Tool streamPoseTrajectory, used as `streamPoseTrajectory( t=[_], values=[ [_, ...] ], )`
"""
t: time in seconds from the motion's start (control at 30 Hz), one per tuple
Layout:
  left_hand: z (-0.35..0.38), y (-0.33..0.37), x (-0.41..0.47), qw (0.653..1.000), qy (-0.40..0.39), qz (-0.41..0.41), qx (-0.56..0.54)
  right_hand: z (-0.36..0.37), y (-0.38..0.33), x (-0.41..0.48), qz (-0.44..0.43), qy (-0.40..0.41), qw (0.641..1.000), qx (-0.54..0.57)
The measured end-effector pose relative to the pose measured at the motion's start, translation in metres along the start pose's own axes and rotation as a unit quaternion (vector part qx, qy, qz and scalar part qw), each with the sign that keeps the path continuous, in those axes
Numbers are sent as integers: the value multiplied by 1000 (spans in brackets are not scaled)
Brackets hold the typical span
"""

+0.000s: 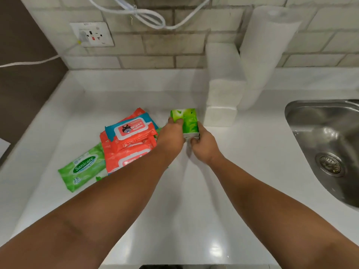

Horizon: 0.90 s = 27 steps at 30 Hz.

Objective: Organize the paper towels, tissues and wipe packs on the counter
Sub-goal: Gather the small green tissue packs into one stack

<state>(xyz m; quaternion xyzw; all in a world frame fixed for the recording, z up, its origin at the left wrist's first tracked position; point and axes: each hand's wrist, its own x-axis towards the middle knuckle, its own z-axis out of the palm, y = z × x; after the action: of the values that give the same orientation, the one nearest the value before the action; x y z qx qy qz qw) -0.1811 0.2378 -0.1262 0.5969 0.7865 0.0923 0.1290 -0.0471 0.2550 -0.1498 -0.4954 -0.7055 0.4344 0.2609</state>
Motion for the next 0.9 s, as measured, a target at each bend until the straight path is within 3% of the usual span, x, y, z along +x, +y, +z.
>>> streamPoseTrajectory(
  t=[0.13,0.27,0.5,0.67,0.9],
  values=[
    [-1,-5,20,998,15,7,-62,11,-3,16,5,54,998,22],
    [-1,-13,35,989,45,9,-141,24,-9,26,5,92,987,132],
    [-9,-12,71,988,42,18,-149,44,-11,35,-56,153,971,173],
    [-10,-13,98,991,26,22,-131,43,-20,62,4,148,961,233],
    [-18,-14,127,993,7,27,-118,39,-29,92,66,141,962,226]
  ],
)
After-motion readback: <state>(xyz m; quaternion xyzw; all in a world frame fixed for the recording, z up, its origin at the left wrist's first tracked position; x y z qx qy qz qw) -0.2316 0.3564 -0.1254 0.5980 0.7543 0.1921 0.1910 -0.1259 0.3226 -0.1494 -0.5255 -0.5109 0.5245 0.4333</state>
